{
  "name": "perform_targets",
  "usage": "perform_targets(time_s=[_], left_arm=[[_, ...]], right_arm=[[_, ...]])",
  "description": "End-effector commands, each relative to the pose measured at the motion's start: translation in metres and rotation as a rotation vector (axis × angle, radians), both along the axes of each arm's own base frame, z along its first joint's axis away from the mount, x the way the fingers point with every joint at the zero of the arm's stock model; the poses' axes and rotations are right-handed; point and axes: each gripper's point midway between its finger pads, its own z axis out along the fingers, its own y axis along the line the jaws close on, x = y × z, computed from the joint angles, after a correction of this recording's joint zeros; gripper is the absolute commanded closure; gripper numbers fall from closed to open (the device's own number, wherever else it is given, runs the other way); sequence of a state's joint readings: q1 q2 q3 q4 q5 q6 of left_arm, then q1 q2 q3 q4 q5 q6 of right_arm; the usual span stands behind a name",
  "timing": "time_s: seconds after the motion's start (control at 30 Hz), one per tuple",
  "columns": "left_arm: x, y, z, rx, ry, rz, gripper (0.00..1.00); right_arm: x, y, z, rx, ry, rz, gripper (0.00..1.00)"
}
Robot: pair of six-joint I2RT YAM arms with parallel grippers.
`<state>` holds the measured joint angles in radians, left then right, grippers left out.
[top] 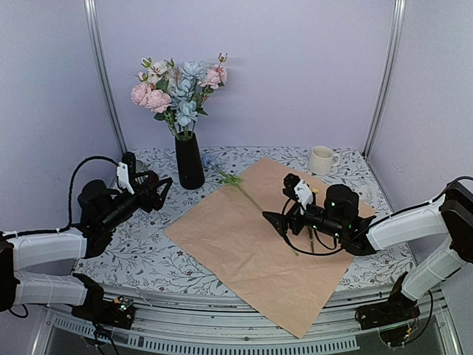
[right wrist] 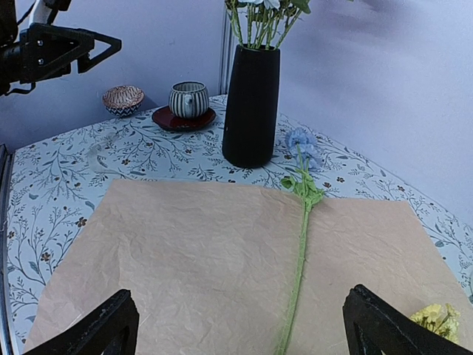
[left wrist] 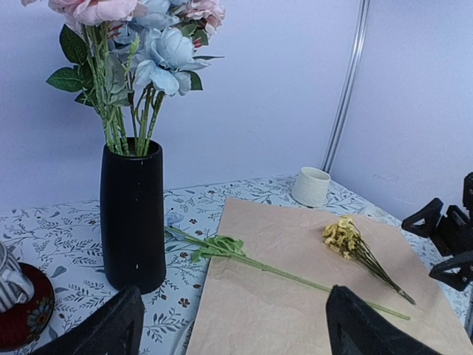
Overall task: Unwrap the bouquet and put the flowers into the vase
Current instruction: Pick up the fake flower from the flattened wrapping paper.
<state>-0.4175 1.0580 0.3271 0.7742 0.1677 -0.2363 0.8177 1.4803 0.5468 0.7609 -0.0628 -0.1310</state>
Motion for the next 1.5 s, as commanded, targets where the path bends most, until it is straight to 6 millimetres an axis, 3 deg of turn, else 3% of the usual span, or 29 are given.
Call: perform_targets(time_s=[0.0,0.17,0.27,0.4,0.5,0.63,0.73,0.9,0.93,1.07,1.3,1.47], left_arm=[[-0.004,-0.001,0.005,0.001,-0.034,-0.001,0.12],[-0.004,0.002,0.003,-0.007,-0.020,0.019,0.11],[-0.005,0.006,-0.002,-0.027,0.003,0.034,0.03],[-0.002,0.008,-0.010,-0.058,0.057,0.051,0.02],[0.003,0.021,-0.015,-0.097,0.098,0.129,0.02],[0.002,0.024,-0.018,-0.114,0.099,0.141,0.02],[0.001,0.022,-0.016,-0.109,0.091,0.130,0.02],[0.000,0.023,-0.016,-0.095,0.078,0.130,0.02],[0.000,0.022,-0.015,-0.094,0.072,0.126,0.02],[-0.002,0.018,-0.014,-0.085,0.062,0.098,0.02],[-0.004,0.004,-0.015,-0.087,0.072,0.022,0.02],[-0.003,0.004,-0.015,-0.087,0.069,0.023,0.02]], right_arm=[[0.005,0.000,0.004,0.010,0.011,-0.023,0.01],[0.018,-0.010,0.005,0.057,0.080,-0.131,0.01],[0.021,0.000,0.002,0.073,0.221,-0.133,0.01],[0.018,0.009,-0.013,0.058,0.428,-0.141,0.01],[0.017,0.011,-0.026,0.049,0.557,-0.177,0.01],[0.023,0.000,-0.052,-0.049,0.688,-0.314,0.17],[0.026,-0.013,-0.074,-0.220,0.758,-0.416,0.33],[0.018,-0.025,-0.098,-0.428,0.825,-0.443,0.42],[0.022,-0.022,-0.094,-0.434,0.822,-0.441,0.43],[0.028,-0.022,-0.107,-0.518,0.836,-0.459,0.59],[0.035,-0.019,-0.141,-0.600,0.906,-0.461,0.59],[0.039,-0.023,-0.151,-0.605,0.926,-0.477,0.59]])
